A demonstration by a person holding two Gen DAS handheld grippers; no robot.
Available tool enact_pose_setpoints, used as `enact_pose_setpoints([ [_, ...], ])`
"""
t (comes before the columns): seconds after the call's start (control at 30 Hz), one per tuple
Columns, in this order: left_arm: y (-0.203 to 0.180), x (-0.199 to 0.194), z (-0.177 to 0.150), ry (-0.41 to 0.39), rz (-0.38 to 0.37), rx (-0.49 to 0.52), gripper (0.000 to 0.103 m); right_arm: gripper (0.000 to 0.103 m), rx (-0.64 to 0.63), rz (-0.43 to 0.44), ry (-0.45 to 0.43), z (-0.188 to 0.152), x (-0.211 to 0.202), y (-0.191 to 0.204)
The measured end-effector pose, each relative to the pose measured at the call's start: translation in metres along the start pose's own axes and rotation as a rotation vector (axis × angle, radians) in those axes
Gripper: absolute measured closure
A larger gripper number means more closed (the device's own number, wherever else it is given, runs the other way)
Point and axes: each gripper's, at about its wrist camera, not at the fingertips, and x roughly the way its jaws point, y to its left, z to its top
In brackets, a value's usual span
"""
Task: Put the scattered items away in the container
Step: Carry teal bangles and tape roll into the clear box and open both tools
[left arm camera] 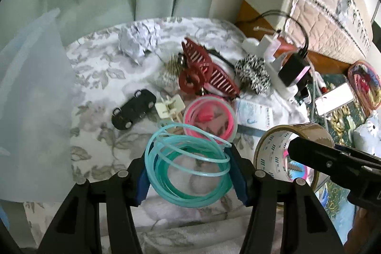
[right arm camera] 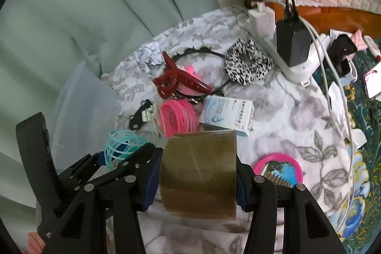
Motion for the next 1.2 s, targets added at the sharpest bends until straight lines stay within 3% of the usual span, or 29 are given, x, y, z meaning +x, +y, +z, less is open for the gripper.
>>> enact_pose_setpoints([
  [0.8, 0.032, -0.11, 0.048, -0.214, -0.03, -0.067, 0.044, 0.048, -0.116, 0.059, -0.149, 0.039, -0.064, 0.066],
  [0.93, 0.042, -0.129, 0.054, -0.256, -0.068, -0.108, 0.044, 0.048, -0.142, 0.055, -0.155, 0.045, -0.068, 0.077],
  [1.2, 0.072, -0.174, 0.064, -0.375, -0.05, -0.15, 0.044, 0.048, -0.222, 0.089, -0.194, 0.061, -0.078, 0.117],
])
